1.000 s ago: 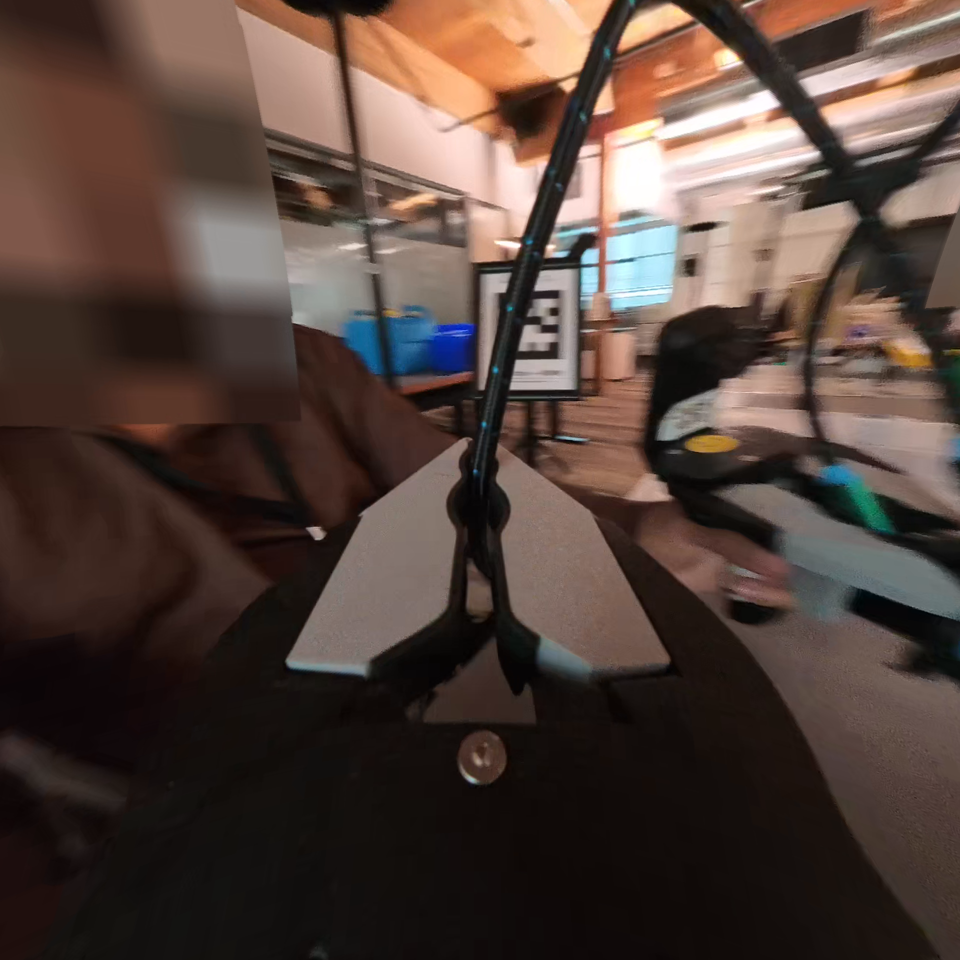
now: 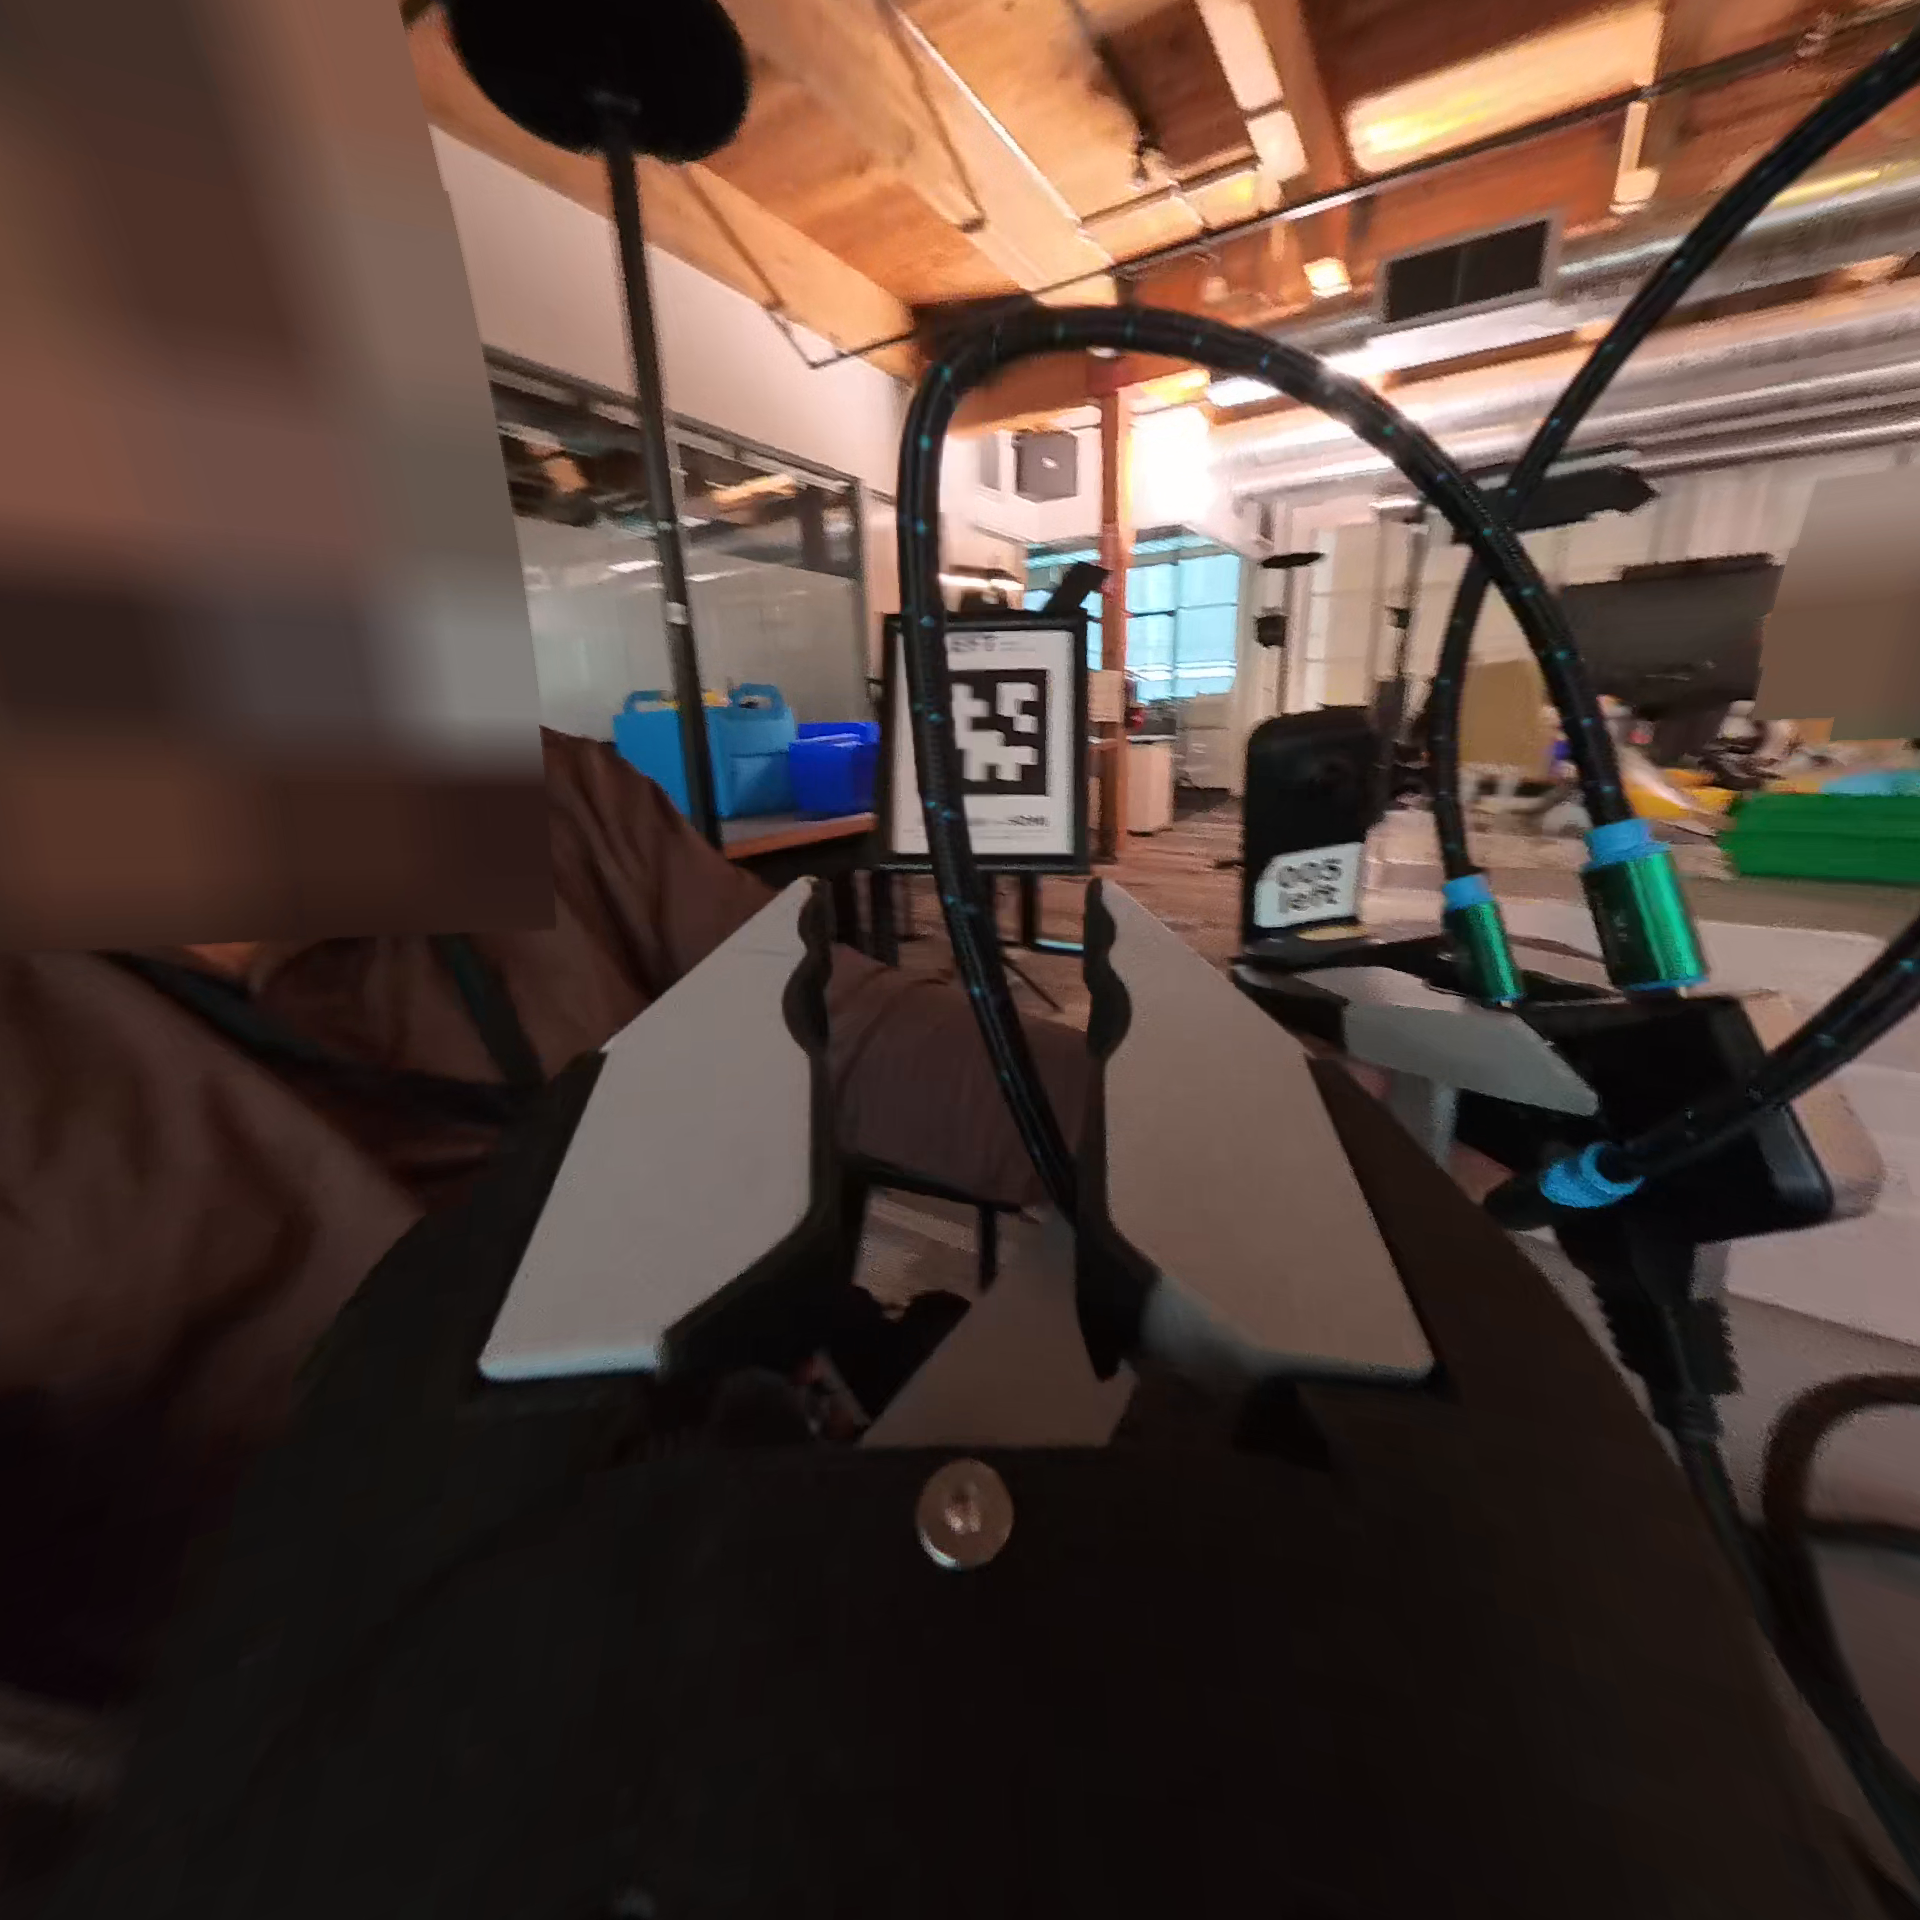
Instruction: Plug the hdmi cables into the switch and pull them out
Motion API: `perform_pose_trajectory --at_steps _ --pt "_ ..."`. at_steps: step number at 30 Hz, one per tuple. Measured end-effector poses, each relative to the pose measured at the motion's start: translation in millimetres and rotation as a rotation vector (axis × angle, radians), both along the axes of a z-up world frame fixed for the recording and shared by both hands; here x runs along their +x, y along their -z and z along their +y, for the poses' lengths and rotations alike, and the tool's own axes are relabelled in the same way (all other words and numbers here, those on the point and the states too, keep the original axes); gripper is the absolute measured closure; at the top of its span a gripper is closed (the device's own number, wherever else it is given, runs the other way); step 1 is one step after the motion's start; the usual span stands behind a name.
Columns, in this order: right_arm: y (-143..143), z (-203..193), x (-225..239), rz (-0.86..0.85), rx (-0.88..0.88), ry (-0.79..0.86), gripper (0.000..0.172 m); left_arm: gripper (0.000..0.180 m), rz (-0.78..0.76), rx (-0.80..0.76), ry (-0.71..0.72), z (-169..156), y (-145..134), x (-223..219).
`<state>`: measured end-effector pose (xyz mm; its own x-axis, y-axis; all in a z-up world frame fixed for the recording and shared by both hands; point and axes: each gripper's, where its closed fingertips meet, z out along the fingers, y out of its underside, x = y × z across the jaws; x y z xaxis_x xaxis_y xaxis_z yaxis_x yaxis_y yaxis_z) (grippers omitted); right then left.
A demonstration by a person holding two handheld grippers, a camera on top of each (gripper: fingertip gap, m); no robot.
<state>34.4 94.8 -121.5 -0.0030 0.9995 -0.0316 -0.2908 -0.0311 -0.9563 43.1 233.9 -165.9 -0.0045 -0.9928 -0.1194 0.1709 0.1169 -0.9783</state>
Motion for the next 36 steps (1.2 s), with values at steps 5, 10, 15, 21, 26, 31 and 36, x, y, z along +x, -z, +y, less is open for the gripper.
perform_pose_trajectory --at_steps 5,10,15,21,26,31,36 --pt "-16.0 -0.2 17.8 0.111 -0.018 -0.010 0.126 0.161 -0.101 -0.020 0.262 -37.7 -19.9 -15.1" --pt "16.1 85.9 43.9 -0.025 -0.156 0.538 0.130 0.161 -0.021 -0.004 0.435 -68.1 -7.5 -11.2" --pt "14.9 73.6 30.4 -0.063 -0.077 0.492 0.150 0.162 0.031 0.017 0.380 -63.6 1.9 -2.9" --pt "42.4 80.0 12.3 -0.247 -0.080 0.510 0.148 0.161 0.058 -0.021 0.413 -63.7 5.8 -2.1" --pt "48.4 78.5 4.5 -0.290 -0.041 0.506 0.155 0.161 0.103 -0.035 0.429 -66.4 13.7 2.5" --pt "48.1 81.4 6.9 -0.294 -0.026 0.534 0.154 0.161 0.106 -0.038 0.416 -64.6 14.9 4.7" --pt "48.2 84.0 7.5 -0.287 -0.028 0.547 0.153 0.161 0.121 -0.042 0.405 -62.9 17.2 6.3"
